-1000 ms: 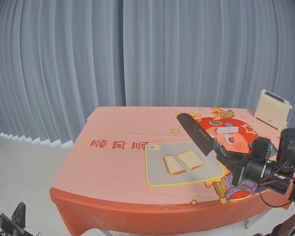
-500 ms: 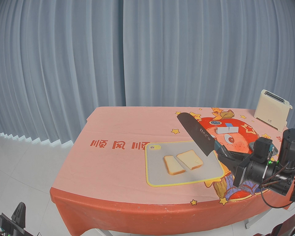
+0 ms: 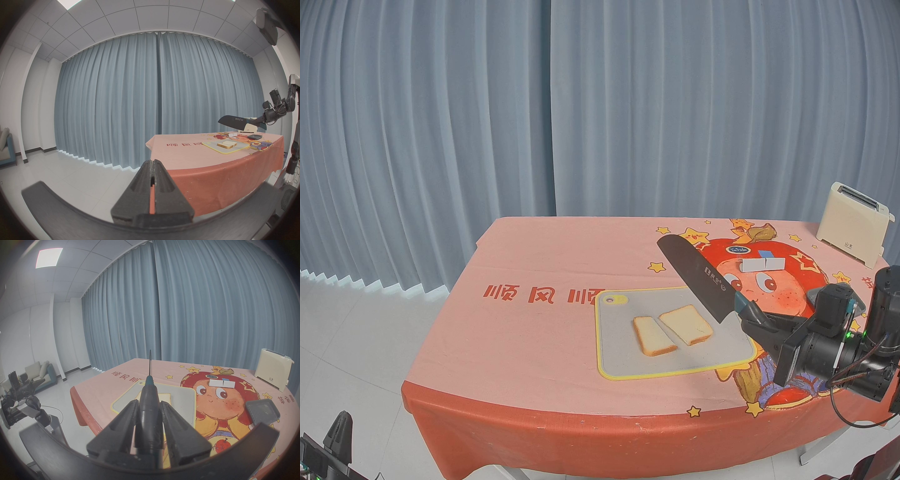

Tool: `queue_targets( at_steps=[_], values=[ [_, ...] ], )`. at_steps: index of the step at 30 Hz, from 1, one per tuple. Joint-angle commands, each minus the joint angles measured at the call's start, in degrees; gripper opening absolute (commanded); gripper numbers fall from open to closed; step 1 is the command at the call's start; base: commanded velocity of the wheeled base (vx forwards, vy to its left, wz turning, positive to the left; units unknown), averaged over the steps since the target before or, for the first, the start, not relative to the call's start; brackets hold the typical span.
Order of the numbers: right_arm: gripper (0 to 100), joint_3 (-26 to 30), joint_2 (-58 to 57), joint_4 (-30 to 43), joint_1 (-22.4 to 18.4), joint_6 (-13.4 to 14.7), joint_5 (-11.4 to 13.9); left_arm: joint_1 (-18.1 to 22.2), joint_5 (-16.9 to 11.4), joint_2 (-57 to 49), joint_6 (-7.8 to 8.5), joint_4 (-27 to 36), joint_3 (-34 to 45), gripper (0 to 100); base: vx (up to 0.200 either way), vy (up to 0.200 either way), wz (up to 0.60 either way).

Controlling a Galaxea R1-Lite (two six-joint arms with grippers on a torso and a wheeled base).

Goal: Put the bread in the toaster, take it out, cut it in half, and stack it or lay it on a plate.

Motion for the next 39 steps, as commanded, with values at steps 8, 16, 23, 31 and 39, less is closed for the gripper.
queue_targets(
  at_steps=[8,16,23,31,39],
  values=[
    [0,0.0,0.3,0.0,0.0,-0.1,-0.1,0.0,0.0,0.2,0.0,0.0,1.0,0,0.0,0.0,0.0],
    [0,0.2,0.3,0.0,0.0,-0.8,-0.3,0.0,0.0,0.2,0.0,0.0,1.0,0,0.0,0.0,0.0],
    [0,0.2,0.3,0.0,-0.5,-0.8,-0.3,0.0,0.0,0.2,0.0,0.0,1.0,0,0.0,0.0,0.0],
    [0,-0.1,-0.3,-0.1,-0.9,-0.8,-0.3,0.0,0.0,0.2,0.0,0.0,1.0,0,0.0,0.0,0.0],
    [0,-1.0,0.6,-0.1,-5.0,-0.8,-0.8,0.0,0.0,0.2,0.0,0.0,1.0,0,0.0,0.0,0.0]
  ],
)
